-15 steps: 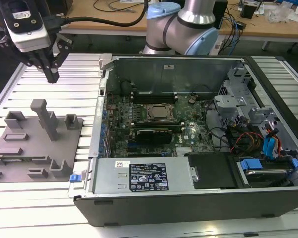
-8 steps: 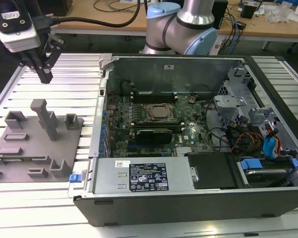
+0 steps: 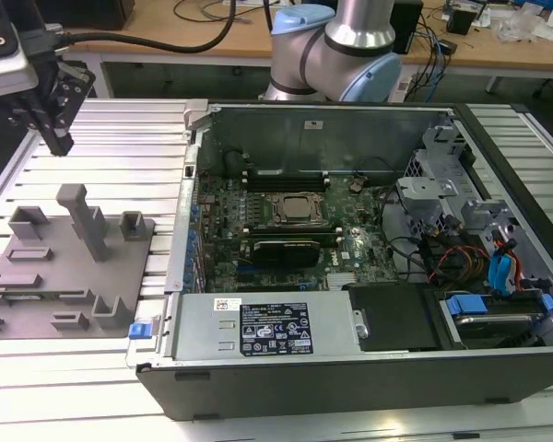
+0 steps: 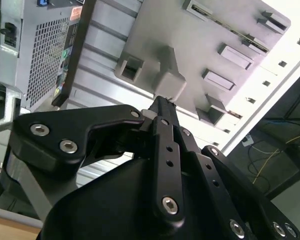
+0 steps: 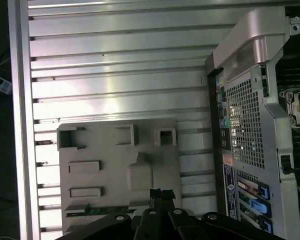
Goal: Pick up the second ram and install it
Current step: 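Reach for the second ram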
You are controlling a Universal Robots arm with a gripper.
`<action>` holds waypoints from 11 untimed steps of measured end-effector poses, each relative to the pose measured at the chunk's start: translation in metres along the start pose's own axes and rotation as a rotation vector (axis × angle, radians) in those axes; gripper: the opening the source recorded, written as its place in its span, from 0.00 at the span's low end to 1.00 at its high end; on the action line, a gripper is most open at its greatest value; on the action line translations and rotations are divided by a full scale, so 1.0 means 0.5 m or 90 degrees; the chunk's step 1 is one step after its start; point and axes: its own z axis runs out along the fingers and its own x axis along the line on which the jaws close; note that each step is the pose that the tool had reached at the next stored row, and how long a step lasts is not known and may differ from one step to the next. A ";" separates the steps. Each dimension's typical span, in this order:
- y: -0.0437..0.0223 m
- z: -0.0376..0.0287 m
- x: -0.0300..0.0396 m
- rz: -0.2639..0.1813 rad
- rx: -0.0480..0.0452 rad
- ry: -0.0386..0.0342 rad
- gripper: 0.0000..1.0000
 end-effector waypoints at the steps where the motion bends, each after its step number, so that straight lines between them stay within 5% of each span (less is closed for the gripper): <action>1: -0.001 0.000 0.012 0.000 0.0001 0.0000 0.11; 11: -0.004 0.001 0.055 0.000 0.0000 0.0000 0.11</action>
